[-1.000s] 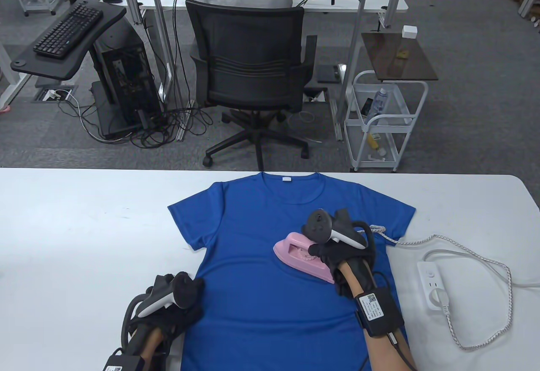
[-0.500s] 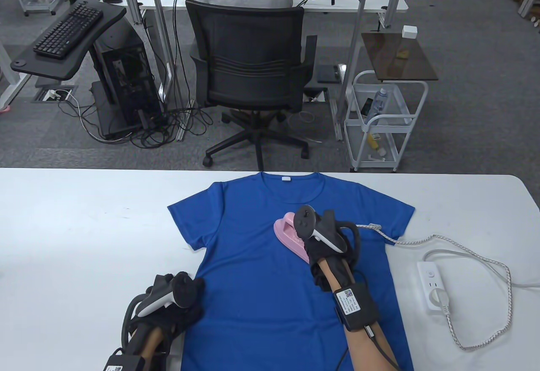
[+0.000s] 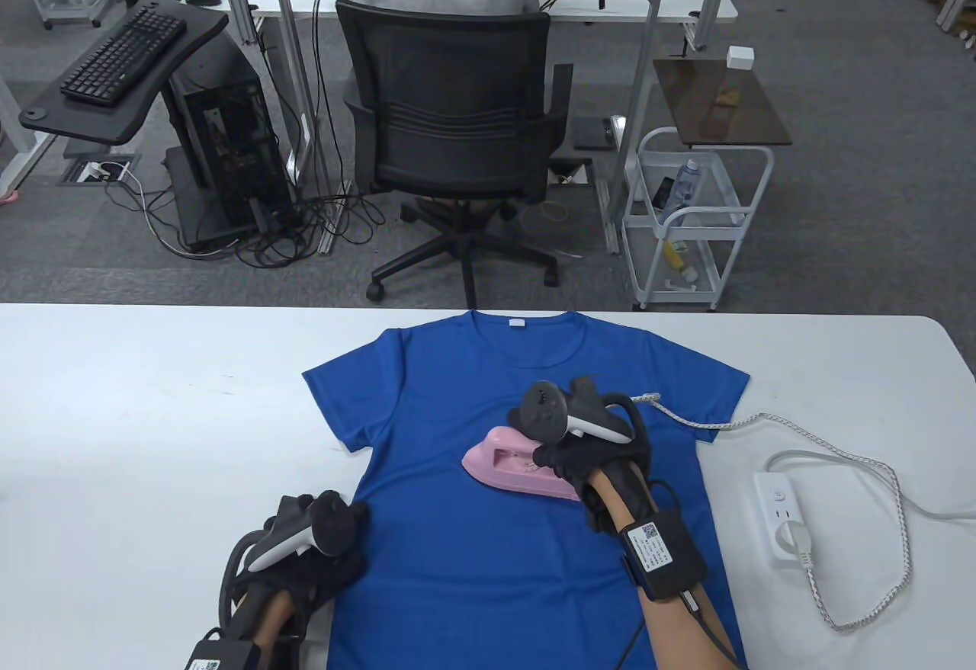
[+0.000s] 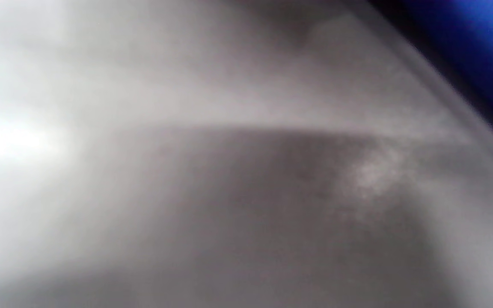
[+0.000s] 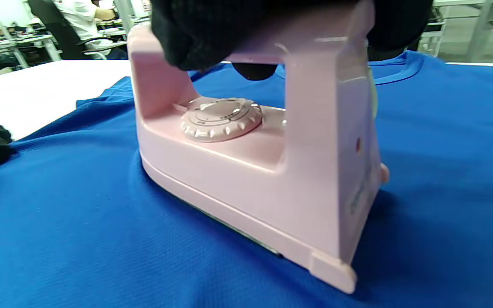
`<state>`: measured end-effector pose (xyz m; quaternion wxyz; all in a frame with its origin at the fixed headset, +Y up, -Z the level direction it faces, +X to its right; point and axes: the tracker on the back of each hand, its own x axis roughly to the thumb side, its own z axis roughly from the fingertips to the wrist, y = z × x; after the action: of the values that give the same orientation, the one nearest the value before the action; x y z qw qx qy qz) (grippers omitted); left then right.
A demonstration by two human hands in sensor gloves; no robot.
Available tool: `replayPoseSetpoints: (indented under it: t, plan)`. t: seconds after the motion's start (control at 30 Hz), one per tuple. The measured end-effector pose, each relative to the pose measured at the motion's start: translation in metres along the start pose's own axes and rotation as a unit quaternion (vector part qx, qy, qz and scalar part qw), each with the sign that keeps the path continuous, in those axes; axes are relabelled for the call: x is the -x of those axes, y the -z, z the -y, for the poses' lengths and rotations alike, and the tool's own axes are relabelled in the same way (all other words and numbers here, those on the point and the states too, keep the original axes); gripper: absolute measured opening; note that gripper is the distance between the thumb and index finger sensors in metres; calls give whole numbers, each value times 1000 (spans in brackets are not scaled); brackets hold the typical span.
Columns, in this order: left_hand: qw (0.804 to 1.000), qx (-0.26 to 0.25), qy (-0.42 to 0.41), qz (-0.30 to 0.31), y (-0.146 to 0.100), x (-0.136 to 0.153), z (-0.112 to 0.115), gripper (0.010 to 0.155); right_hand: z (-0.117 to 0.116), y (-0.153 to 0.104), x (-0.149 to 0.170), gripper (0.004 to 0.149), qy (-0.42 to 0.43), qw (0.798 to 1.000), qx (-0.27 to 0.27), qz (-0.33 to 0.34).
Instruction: Iron t-shirt with electric iron on table
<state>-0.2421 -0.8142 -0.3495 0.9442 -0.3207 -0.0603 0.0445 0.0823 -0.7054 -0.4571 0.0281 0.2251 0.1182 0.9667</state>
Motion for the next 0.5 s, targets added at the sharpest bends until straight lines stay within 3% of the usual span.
replayPoseSetpoints:
  t: [0.23,0.5]
  plan:
    - [1000,-1,-2,0,0,0,0,72,-1,3,-6,66,-22,999,5,-31]
    - [1000,-1,-2,0,0,0,0,72,-1,31,-22,67,-23,990,42,-134]
